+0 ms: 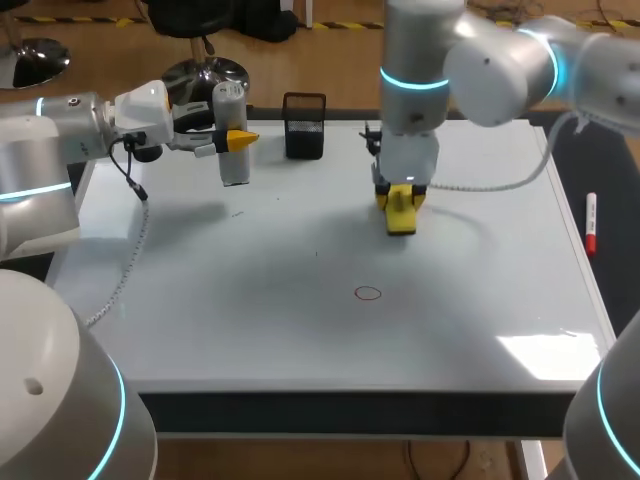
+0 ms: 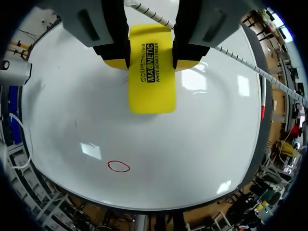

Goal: Pick up the inspection probe, press it on each red-marked spot on the whiteboard one by one, put down the probe, pick up the eraser, and wipe off all the red marks.

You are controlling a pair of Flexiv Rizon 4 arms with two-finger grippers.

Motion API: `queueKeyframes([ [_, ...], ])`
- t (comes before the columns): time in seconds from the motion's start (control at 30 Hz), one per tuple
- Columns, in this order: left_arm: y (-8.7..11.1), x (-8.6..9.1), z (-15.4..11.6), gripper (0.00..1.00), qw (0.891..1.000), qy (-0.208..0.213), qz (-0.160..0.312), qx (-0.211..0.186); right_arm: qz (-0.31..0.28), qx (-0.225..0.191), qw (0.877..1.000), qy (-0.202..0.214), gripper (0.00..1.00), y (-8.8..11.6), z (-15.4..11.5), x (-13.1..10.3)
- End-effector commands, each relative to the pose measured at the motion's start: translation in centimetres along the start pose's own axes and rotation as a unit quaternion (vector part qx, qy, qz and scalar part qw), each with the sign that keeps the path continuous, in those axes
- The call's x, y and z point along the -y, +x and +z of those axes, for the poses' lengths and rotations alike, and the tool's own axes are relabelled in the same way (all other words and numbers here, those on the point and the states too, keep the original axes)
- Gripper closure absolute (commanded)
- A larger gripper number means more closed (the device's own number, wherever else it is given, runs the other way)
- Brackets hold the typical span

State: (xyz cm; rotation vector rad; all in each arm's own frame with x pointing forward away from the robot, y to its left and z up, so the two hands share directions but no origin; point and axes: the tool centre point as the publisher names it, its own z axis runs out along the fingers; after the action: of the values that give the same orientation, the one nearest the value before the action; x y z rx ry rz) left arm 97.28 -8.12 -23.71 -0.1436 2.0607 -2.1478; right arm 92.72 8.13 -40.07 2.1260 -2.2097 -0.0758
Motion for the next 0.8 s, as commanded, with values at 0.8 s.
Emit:
queueKeyframes([
  [0.8,0.0,0.1,0.0,1.00,1.000,0.001,0.001,0.000,0.023,-0.001,1.000,0.001,1.00,5.7,-3.0,7.3],
])
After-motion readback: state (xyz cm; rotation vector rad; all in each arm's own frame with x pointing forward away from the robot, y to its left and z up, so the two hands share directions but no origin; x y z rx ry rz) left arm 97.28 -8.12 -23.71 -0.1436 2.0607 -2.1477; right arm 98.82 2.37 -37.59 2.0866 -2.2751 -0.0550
